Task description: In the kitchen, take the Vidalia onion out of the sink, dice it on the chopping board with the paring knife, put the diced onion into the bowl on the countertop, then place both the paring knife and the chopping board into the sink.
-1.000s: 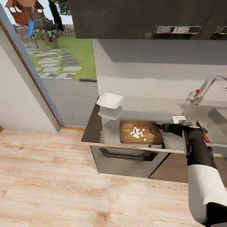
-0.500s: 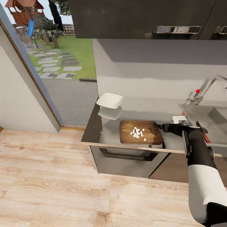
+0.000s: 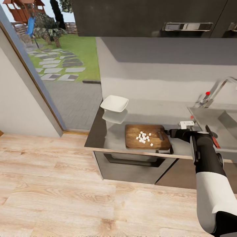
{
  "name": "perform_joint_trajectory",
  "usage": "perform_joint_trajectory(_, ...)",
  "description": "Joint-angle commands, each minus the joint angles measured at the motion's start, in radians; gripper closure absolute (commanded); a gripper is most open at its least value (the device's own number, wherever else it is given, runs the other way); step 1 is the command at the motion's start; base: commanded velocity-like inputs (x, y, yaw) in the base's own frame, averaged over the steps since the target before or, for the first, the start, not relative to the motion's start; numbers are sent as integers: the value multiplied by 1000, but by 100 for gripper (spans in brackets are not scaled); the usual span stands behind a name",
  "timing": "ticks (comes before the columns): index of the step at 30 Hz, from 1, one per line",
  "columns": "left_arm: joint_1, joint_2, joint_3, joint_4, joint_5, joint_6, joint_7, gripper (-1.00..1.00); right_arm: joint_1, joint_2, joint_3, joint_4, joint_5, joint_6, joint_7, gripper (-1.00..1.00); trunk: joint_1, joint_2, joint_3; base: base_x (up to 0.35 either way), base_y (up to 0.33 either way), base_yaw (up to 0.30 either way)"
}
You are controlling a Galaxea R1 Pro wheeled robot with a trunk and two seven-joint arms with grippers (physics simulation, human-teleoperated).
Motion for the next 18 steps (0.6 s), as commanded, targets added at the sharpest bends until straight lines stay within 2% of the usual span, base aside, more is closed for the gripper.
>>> perform_joint_trajectory(1, 0, 1, -2, -1, 10, -1, -5, -100, -1, 0, -1, -1, 10, 3, 10, -100, 0, -2, -3, 0, 0, 0)
perform_joint_trajectory(18, 0, 1, -2, -1, 11, -1, -5, -100, -1, 0, -1, -1, 11, 2, 8, -100, 0, -2, -30, 0, 0, 0)
